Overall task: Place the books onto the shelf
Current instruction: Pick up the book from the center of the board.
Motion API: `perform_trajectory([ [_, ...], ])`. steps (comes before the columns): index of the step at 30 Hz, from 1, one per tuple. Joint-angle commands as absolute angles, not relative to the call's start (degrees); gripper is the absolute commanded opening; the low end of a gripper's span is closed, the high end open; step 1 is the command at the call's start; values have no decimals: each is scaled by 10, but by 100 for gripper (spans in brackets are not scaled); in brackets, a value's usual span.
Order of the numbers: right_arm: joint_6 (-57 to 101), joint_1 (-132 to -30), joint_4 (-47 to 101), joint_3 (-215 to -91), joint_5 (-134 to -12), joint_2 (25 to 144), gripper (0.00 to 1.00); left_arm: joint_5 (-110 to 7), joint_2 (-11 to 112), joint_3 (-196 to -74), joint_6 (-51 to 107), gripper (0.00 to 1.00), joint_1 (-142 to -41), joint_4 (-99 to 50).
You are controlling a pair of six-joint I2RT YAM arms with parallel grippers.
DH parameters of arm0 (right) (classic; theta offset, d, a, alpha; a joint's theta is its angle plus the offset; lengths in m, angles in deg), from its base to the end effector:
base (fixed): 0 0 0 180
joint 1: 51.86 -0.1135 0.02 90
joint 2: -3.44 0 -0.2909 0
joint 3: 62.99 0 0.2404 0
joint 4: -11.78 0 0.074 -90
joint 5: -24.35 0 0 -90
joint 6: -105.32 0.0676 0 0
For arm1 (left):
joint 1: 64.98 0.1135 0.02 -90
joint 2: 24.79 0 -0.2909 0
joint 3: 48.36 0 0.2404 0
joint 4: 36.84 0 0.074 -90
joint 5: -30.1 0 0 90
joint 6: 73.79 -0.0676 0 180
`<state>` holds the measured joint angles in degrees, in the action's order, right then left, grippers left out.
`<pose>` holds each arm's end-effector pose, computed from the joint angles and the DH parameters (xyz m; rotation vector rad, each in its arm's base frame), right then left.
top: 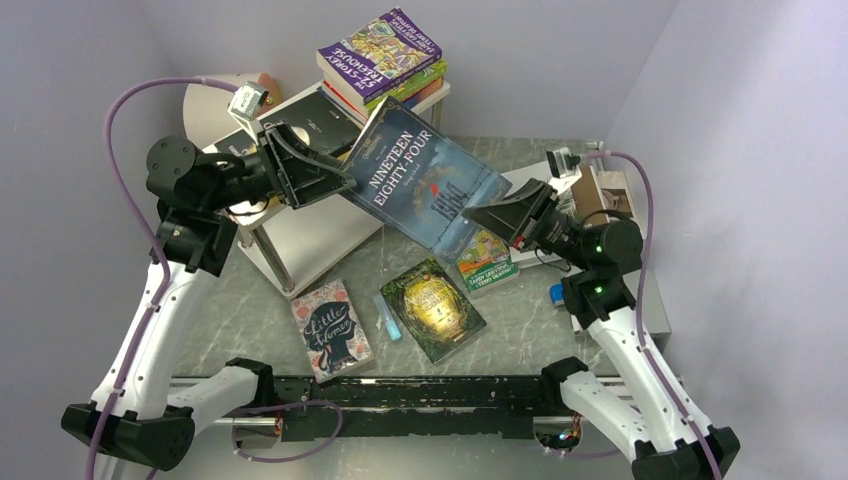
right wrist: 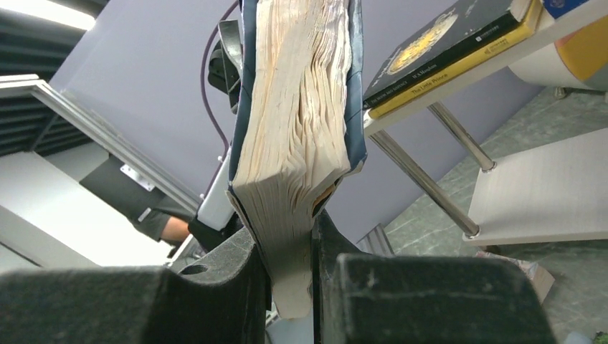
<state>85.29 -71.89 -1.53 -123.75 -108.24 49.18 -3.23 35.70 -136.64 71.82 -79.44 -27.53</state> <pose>0.1329 0.0971 0.4429 -0.2019 1.4060 1.7366 0.1745 -0.1033 0.5140 0.4495 1.5423 -1.5929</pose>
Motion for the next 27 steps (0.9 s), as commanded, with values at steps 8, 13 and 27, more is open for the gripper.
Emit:
perform_trajectory([
  [8,770,-717,2,-1377,-1179,577,0,36,347,-1371,706,60,-797,-255],
  [13,718,-717,73,-1409,-1179,593,0,29,350,-1392,668,51,-797,-197],
  [27,710,-717,54,-1415,-1224,626,0,3,346,-1411,607,52,-797,-128],
])
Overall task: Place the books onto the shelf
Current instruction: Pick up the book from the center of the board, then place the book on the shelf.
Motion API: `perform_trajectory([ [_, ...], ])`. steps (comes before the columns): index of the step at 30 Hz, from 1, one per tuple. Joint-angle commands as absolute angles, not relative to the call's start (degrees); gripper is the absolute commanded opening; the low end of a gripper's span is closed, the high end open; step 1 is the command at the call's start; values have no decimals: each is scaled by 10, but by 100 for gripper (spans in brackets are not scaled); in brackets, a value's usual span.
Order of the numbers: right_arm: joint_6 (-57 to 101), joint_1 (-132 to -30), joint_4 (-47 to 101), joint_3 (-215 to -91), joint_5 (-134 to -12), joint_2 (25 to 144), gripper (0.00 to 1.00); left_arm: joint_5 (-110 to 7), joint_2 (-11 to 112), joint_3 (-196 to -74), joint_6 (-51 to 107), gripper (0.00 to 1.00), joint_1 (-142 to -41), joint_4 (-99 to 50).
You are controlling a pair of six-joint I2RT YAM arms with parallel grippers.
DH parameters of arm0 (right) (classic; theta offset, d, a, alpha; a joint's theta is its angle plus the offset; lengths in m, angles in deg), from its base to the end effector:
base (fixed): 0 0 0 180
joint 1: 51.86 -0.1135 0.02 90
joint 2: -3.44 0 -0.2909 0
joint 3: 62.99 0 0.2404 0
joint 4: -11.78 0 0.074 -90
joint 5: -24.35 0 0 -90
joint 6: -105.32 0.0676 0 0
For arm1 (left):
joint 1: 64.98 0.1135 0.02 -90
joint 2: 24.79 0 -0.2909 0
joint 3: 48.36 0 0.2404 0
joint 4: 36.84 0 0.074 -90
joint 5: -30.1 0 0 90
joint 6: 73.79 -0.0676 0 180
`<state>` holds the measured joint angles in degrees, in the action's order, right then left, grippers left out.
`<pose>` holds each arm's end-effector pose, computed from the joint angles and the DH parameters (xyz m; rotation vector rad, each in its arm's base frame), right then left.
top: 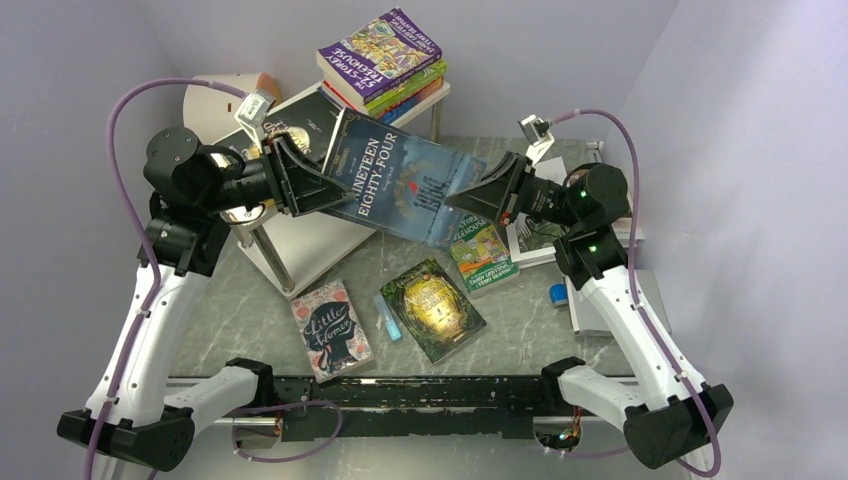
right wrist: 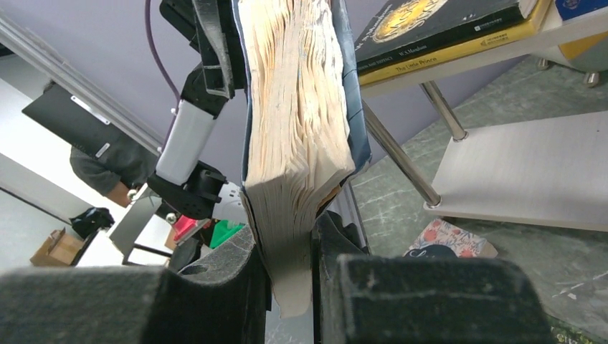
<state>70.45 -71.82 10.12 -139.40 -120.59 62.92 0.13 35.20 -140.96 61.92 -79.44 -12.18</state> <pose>0.1777 0.1234 0.4701 -0.5059 1.5299 1.6452 0.1633 -0.1026 0.5099 0.5320 1.6413 -1.5467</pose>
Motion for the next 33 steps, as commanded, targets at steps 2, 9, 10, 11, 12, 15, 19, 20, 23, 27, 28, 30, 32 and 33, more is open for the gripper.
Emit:
perform_trajectory([
  [2,719,-718,42,-1413,-1227,629,0,-5,347,-1411,601,45,-797,-123],
  [9,778,-718,-22,-1390,-1186,632,24,-46,341,-1416,676,5,-797,-203],
  [10,786,-718,-30,-1383,-1176,629,34,-63,336,-1421,689,5,-797,-214],
  [11,793,-718,-39,-1378,-1164,625,43,-84,331,-1429,698,5,-797,-219],
  [12,799,-718,-45,-1371,-1152,620,50,-109,326,-1439,700,5,-797,-219],
  [15,782,-718,-21,-1365,-1111,603,66,-197,312,-1477,686,5,-797,-198],
  [19,738,-717,76,-1384,-1053,587,72,-325,305,-1532,645,5,-797,-134],
  [20,732,-717,96,-1389,-1042,586,73,-344,305,-1545,635,5,-797,-126],
  [23,718,-717,134,-1400,-1021,582,74,-415,312,-1595,591,5,-797,-80],
  [27,723,-717,125,-1394,-1021,580,74,-528,310,-1627,549,5,-797,-17],
  [28,723,-717,125,-1392,-1021,580,74,-563,305,-1627,544,5,-797,-3],
  [30,724,-716,122,-1389,-1021,582,74,-615,293,-1617,539,5,-797,14],
  [32,728,-717,117,-1386,-1024,584,73,-651,287,-1608,540,5,-797,30],
  [33,731,-716,114,-1383,-1026,586,73,-661,284,-1599,541,5,-797,32],
])
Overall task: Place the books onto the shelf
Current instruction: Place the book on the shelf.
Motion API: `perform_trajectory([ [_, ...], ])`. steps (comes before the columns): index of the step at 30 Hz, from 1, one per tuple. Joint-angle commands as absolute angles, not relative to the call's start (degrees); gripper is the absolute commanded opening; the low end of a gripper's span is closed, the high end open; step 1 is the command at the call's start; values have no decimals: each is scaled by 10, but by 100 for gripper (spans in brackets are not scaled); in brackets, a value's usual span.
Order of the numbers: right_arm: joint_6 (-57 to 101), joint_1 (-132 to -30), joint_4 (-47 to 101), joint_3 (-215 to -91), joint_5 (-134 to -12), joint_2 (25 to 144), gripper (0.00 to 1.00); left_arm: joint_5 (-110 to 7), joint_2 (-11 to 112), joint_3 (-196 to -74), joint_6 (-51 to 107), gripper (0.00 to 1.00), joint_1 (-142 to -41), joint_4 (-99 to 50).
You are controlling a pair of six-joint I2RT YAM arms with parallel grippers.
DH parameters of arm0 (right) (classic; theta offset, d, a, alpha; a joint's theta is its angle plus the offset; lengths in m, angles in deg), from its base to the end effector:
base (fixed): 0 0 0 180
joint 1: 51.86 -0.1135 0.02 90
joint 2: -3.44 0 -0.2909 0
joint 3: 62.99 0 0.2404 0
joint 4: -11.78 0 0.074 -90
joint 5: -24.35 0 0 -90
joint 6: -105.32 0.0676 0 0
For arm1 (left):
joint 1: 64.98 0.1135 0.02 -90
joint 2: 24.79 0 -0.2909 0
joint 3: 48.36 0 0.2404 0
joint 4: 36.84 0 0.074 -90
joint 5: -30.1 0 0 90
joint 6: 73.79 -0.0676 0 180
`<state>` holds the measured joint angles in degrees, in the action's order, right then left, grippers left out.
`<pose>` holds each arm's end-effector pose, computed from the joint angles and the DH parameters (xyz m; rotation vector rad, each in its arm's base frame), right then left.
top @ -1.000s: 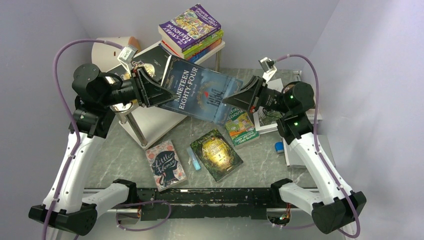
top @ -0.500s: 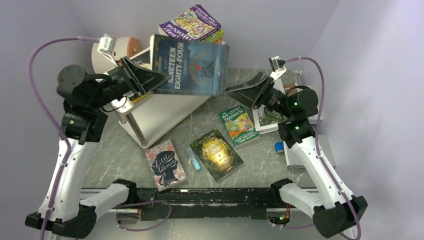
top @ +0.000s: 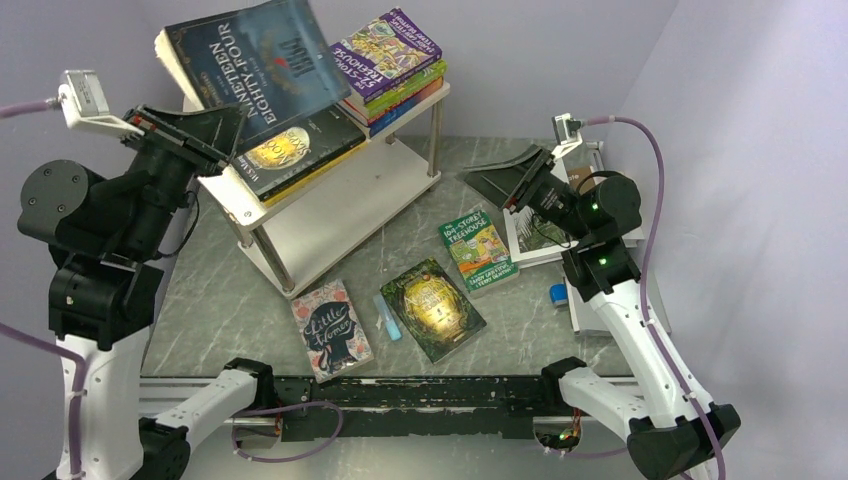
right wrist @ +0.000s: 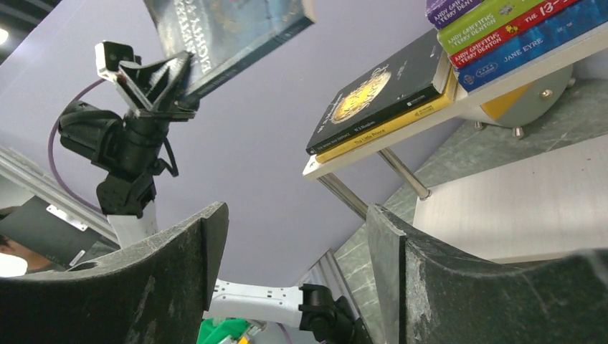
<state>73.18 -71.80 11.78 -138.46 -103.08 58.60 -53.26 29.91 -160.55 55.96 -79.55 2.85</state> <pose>0.1731 0.1065 0.4800 -0.1779 1.4511 1.5323 0.1098 -0.0366 0.5968 -0.1837 1.3004 -0.8871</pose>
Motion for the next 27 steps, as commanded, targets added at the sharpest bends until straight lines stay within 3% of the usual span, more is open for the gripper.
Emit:
perform_trajectory([
  [1,735,-716,110,-1381,-1028,588,73,-668,281,-1590,545,5,-797,34],
  [27,686,-717,230,-1386,-892,541,67,-630,287,-1472,657,6,-797,-15],
])
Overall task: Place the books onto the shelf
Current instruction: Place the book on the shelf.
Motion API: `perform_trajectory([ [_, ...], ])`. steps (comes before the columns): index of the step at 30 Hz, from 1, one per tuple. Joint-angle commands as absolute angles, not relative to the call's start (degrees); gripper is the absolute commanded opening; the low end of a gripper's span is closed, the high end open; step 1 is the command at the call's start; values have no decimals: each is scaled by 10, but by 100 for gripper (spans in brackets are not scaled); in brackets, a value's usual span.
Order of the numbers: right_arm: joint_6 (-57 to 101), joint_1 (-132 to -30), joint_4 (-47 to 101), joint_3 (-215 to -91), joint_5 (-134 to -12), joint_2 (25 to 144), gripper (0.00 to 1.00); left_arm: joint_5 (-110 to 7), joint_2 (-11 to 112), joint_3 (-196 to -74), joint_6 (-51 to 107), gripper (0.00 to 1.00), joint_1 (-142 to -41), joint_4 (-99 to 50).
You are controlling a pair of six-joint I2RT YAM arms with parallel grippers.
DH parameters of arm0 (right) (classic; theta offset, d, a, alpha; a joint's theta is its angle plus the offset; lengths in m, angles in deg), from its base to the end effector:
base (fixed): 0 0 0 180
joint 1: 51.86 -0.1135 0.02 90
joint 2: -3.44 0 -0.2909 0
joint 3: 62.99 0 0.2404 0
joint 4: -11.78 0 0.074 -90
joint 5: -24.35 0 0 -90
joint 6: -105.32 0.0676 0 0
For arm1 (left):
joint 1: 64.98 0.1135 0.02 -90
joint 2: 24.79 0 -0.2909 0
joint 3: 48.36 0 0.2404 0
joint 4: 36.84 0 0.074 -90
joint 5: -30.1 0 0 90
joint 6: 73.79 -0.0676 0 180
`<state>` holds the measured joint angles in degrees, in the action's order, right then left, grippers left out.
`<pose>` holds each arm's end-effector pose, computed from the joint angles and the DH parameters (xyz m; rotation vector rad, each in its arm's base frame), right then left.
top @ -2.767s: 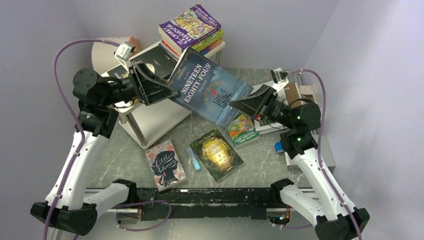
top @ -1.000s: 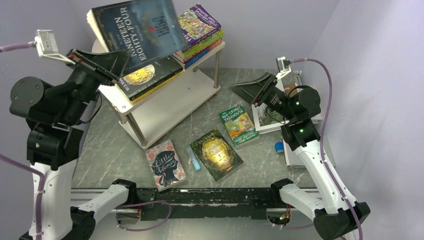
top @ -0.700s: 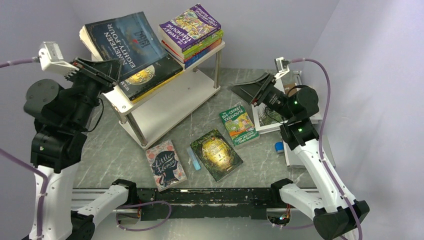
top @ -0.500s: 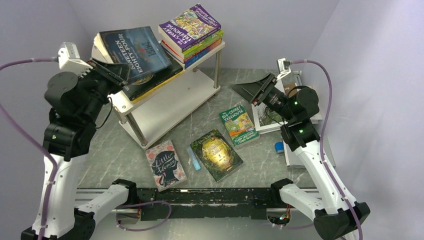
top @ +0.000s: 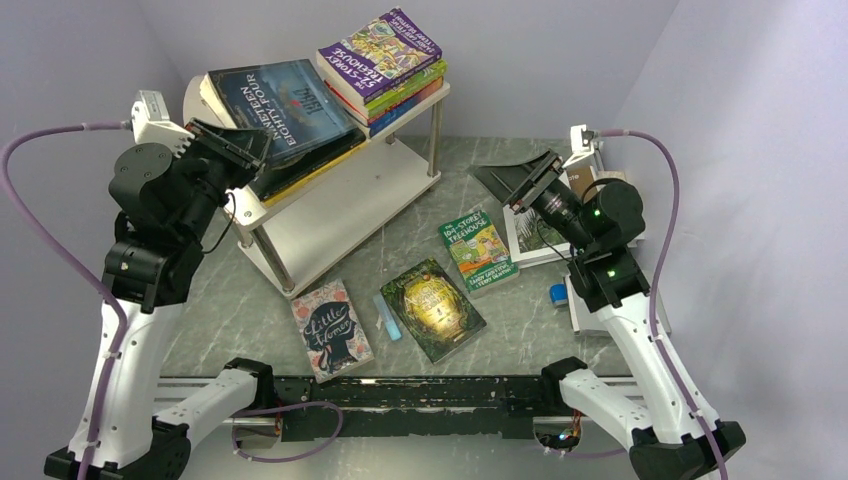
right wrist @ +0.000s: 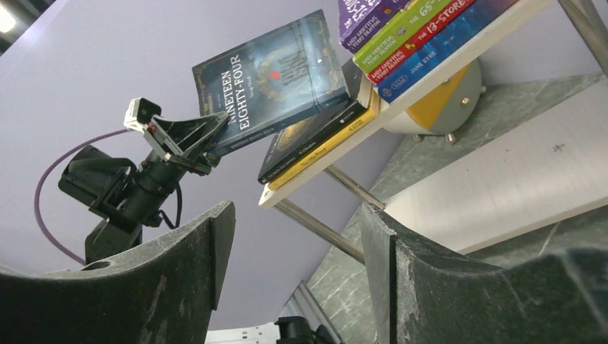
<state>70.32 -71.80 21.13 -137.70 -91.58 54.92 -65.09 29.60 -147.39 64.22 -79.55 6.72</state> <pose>0.1691 0.0928 0.4683 0.0299 1.4979 1.3794 0.1593 -0.0351 0.5216 -0.5328 1.5159 -0.7873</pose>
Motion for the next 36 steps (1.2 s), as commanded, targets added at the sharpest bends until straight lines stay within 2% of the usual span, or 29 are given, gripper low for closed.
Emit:
perform_trajectory([
  [1,686,-717,231,-1385,-892,542,67,-626,287,-1470,659,9,-797,-14],
  [7,690,-717,229,-1380,-896,546,66,-632,290,-1476,654,35,-797,6],
  [15,692,-718,230,-1377,-896,546,66,-722,288,-1498,618,69,-797,58],
  [19,683,-717,244,-1384,-882,544,66,-701,305,-1529,499,81,-797,67],
  [22,663,-717,266,-1395,-861,538,66,-723,347,-1615,393,87,-797,177],
  [25,644,-717,294,-1405,-832,540,66,-765,363,-1651,339,91,-797,243],
  [33,601,-718,318,-1448,-836,592,66,-887,345,-1627,314,96,-797,253],
  [36,578,-721,310,-1474,-863,629,65,-886,367,-1640,317,96,-797,249],
])
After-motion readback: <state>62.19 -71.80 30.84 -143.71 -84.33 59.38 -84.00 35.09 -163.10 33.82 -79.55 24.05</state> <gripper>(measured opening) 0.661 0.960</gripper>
